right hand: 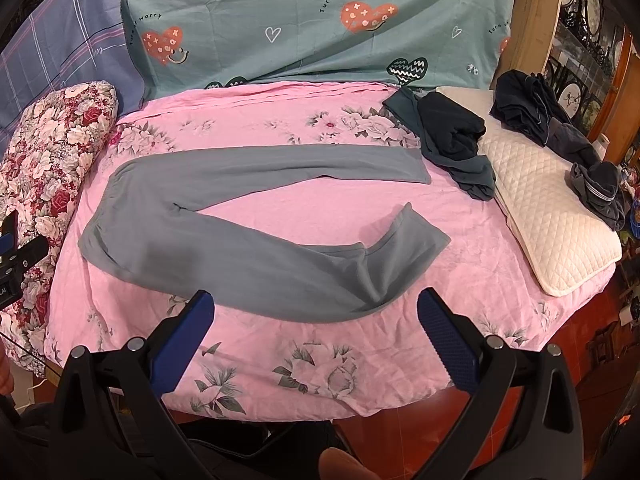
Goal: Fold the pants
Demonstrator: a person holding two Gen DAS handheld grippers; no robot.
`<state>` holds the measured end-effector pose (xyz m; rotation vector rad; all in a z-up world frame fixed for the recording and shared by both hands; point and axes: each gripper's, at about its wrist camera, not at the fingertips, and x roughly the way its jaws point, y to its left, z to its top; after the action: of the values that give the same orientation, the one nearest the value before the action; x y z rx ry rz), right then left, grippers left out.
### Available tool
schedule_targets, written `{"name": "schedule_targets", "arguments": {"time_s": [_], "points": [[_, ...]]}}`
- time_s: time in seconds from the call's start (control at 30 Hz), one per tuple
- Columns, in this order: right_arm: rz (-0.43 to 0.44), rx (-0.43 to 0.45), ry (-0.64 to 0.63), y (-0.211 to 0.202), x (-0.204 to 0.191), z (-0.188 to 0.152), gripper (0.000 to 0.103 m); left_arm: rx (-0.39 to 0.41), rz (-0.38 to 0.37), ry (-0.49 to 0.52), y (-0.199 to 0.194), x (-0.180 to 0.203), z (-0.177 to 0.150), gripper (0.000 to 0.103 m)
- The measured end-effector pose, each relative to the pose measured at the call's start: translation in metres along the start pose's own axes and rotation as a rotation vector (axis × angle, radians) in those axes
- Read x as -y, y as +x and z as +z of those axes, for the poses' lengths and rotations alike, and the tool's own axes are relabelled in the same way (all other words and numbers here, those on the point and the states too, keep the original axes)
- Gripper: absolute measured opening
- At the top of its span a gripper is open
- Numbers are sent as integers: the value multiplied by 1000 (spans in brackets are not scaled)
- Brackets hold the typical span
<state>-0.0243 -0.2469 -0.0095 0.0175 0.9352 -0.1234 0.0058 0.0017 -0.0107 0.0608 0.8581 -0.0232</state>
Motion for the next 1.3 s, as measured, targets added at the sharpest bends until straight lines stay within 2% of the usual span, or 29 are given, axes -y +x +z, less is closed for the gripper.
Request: {"name": "schedule_targets", "arguments": {"time_s": [0.6,0.77,0.93,1.1,1.17,1.23,1.3], "points": [[-3,-15,4,8,4,2,102,-25,0,11,12,2,-1,101],[-28,-28,7,14,18,-1,102,-49,13,7,20,4,1,101],[-71,-29,67,21,65,-6,102,-78,15,-5,34,8,-1,101],[-62,-30,228,48,130,-11,102,-115,8,-10,49,21,0,101],[-38,-45,292,65,151,-11,95,-118,7,-9,53,29,2,101],[-6,-60,344,90,173,-9,84,-121,13,-6,56,38,5,101],[24,-90,388,121,193,-7,77,-130,24,0,59,48,7,101]]}}
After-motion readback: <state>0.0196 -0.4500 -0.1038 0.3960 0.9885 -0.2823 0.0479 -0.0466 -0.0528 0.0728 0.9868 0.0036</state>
